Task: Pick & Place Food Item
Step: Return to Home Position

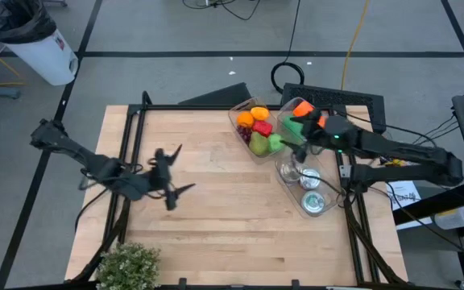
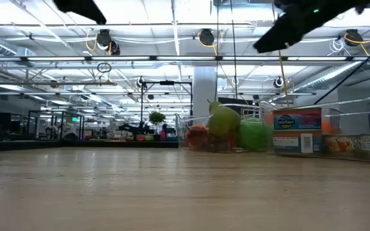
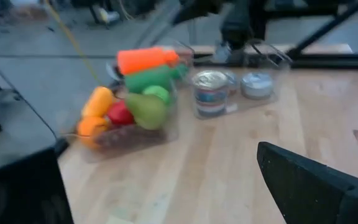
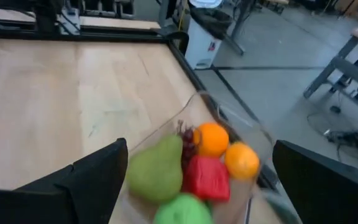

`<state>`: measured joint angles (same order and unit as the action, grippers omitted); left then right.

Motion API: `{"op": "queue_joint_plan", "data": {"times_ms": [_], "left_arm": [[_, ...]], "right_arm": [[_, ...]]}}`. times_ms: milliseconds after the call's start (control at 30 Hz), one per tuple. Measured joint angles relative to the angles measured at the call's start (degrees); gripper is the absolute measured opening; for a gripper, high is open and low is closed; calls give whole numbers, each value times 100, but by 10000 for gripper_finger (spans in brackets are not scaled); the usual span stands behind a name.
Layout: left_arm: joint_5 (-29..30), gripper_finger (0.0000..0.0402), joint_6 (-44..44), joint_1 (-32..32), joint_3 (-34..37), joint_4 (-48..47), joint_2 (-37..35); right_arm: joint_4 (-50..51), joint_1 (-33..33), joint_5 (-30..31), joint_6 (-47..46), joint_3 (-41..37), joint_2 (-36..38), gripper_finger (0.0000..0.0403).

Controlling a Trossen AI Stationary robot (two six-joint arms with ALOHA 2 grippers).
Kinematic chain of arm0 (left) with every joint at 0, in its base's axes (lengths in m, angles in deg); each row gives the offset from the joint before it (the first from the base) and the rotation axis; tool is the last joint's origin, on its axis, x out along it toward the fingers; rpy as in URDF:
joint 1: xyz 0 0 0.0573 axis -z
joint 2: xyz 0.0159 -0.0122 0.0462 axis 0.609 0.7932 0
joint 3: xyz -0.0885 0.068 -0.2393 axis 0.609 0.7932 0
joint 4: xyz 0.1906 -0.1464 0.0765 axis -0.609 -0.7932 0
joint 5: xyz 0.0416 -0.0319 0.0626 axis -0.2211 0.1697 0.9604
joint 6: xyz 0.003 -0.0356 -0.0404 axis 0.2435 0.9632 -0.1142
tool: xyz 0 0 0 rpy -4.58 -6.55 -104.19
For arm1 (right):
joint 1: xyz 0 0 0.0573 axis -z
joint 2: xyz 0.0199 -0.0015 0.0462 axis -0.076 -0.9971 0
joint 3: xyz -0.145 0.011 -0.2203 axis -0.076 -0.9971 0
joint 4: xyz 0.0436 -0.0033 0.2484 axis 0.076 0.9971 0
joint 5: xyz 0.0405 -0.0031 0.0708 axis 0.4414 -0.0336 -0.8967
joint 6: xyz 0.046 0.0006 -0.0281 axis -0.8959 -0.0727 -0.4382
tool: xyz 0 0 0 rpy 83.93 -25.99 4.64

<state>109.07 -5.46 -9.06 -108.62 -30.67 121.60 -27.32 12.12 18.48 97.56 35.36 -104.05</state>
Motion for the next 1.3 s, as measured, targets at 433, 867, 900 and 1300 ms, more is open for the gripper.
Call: {"op": "queue_joint_plan", "data": {"times_ms": [433,867,900,1300], "left_arm": [[-971,333,-571,-149,3049,2496,-2773],[-3046,333,-752,-1357,4207,3069,-4242],[-3139,333,-795,-1451,4210,2967,-4384],[-3234,333,-872,-1752,4679,2292,-5627]], "right_arm": [[1406,-12,-1387,-1130,-384,1983,381],[883,-12,-2269,-1696,-1333,2901,380],[833,-12,-2269,-1696,-1385,2956,380],[70,-10,-3014,-1841,-2413,3991,380]]}}
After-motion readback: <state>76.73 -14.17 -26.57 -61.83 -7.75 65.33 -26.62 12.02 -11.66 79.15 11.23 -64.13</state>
